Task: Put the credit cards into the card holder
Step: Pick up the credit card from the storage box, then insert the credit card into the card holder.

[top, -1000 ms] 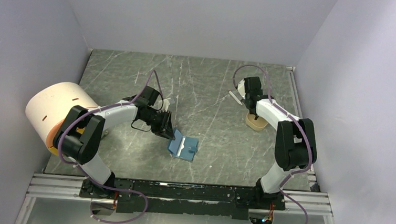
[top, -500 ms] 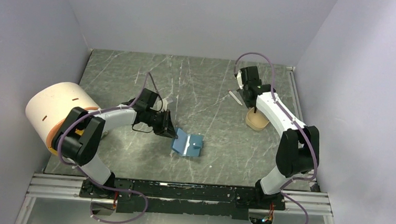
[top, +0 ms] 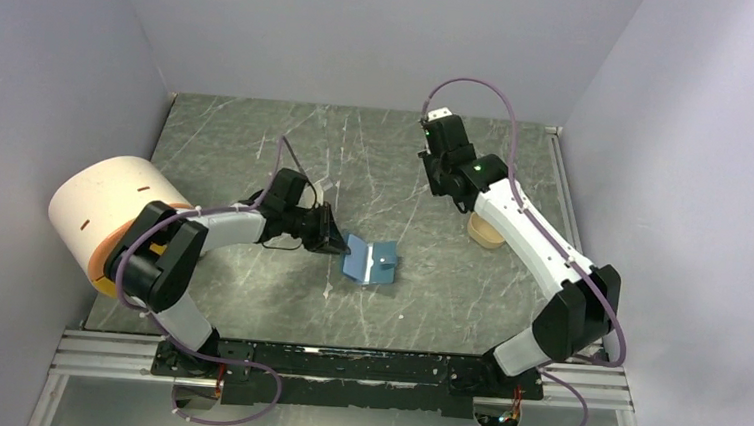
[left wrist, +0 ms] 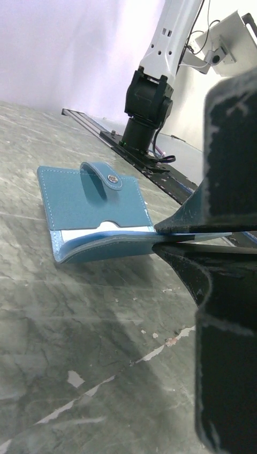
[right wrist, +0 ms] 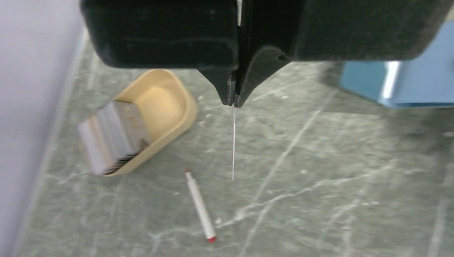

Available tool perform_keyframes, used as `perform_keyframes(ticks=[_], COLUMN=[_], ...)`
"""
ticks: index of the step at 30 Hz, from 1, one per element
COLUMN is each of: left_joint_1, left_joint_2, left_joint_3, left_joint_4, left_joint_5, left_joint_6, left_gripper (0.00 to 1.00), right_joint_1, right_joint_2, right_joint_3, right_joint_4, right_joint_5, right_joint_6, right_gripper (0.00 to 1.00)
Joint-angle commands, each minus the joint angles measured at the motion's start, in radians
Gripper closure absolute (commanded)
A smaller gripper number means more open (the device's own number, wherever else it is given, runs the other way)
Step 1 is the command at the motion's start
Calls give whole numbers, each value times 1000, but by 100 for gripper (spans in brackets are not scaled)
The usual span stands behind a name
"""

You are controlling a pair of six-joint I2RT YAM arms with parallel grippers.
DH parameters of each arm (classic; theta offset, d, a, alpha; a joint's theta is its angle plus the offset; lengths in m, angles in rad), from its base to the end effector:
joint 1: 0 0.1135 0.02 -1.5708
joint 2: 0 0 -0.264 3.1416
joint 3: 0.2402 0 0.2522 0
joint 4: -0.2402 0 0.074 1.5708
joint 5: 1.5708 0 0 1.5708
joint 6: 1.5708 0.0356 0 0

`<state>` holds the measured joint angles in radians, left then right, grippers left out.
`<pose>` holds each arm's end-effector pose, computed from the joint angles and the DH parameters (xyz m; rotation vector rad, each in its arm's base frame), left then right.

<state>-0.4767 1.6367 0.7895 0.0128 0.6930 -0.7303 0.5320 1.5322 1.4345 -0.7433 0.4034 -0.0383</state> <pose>0.2673 -0.1637 0.1580 0.0304 2.6206 -1.3400 0.2920 0.1557 0.3336 -0.4811 2.2889 -0.2447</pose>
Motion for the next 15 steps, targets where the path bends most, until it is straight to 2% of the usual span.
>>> perform_keyframes(ticks=[1, 11, 15], left_joint_1=[-19, -31, -32], left_joint_2=[14, -7, -54], left_joint_3=[-32, -77, -108], left_joint_4=[84, 58, 36], left_joint_5=[-26, -66, -104], left_joint_6=[-37, -20, -15], left_gripper=[85, 73, 71], right_joint_1=[2, 58, 107], right_joint_2=[-72, -259, -282], right_joint_3=[-48, -518, -650], right_joint_4=[47, 534, 662], right_joint_5=[-205, -659, -666], right_joint_6=[237, 609, 714], right_gripper=[100, 100, 100])
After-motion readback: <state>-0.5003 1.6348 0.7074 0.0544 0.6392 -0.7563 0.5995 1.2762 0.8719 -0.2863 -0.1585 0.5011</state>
